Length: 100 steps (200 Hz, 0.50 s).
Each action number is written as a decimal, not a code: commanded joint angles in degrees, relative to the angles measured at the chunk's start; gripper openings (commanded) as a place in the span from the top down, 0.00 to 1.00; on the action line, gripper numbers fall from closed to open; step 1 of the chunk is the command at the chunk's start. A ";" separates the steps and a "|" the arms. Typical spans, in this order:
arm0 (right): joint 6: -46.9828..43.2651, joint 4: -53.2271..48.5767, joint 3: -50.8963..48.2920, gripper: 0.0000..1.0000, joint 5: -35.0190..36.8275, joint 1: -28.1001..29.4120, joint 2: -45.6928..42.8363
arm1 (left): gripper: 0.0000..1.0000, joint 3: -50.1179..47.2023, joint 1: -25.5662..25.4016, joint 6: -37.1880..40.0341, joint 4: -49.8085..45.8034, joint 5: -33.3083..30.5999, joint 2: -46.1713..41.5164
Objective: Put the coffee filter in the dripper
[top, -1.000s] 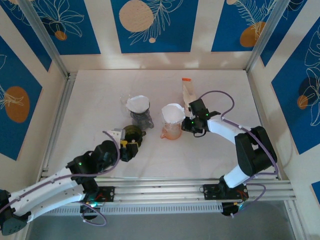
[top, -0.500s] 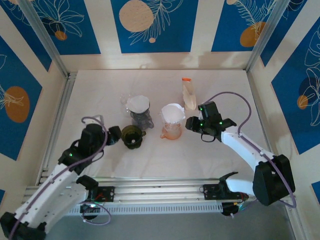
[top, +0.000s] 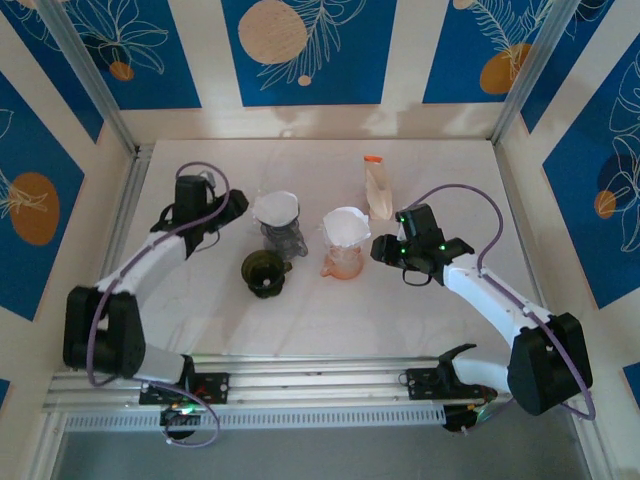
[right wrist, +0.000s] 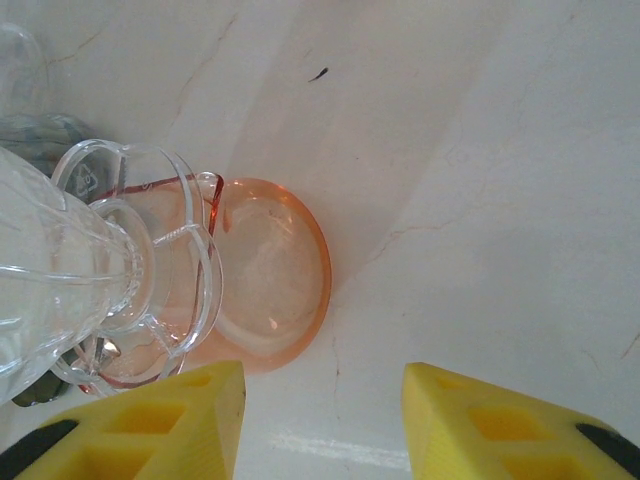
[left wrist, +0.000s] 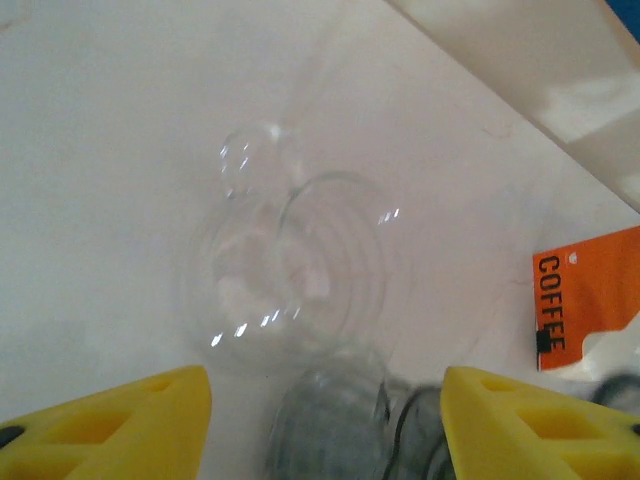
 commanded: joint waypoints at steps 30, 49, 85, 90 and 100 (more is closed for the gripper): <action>-1.10 -1.50 -0.40 0.54 -0.69 -0.78 -2.03 | 0.48 12.63 0.55 7.13 -4.41 -4.23 11.32; -1.09 -1.24 -0.64 0.54 -0.84 -1.03 -2.23 | 0.49 15.04 0.53 8.24 -6.84 -5.22 14.23; -1.10 -0.89 -0.93 0.54 -1.31 -1.74 -2.08 | 0.57 15.59 0.09 7.97 -6.71 -4.03 17.60; -1.12 -0.86 -0.92 0.54 -1.31 -1.73 -2.04 | 0.58 15.54 -0.07 7.95 -6.60 -3.80 17.90; -1.10 -0.88 -0.92 0.54 -1.32 -1.80 -2.08 | 0.59 15.53 -0.25 7.89 -6.80 -4.04 18.46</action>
